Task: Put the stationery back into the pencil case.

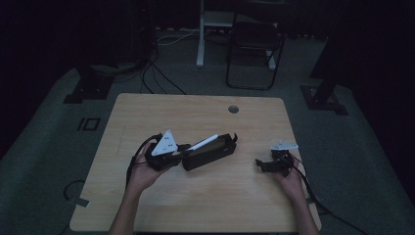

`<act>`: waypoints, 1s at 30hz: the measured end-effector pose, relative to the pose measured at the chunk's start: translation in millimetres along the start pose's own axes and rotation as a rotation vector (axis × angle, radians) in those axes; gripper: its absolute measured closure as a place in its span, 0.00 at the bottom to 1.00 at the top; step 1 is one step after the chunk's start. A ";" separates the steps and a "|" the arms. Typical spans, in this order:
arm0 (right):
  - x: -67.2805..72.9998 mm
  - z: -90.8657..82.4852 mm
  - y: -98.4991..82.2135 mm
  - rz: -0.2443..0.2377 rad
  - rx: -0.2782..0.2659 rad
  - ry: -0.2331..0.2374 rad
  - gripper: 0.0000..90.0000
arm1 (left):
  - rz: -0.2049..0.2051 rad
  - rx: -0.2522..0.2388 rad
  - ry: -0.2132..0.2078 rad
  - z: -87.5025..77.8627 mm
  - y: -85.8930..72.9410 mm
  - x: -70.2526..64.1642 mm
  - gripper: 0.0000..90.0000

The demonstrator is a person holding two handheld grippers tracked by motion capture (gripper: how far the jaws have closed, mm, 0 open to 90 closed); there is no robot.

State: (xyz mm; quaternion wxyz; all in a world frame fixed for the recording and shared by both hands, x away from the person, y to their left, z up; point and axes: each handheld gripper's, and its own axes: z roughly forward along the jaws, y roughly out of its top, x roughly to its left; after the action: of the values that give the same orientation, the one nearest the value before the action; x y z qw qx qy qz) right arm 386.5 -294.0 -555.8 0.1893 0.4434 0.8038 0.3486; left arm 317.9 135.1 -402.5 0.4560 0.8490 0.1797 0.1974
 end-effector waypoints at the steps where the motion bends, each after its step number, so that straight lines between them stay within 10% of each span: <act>1: 0.0 0.0 0.0 0.000 0.000 0.000 0.13 | -0.002 -0.001 0.001 0.8 0.4 0.8 0.87; 30: 0.0 0.0 0.0 0.000 0.000 0.000 0.13 | -0.005 0.017 0.006 22.1 9.0 11.9 0.87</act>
State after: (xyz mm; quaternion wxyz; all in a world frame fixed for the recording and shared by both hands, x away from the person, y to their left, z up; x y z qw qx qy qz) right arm 386.5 -294.0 -555.8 0.1893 0.4433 0.8038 0.3485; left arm 340.3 120.6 -404.1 0.4489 0.8517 0.1849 0.1972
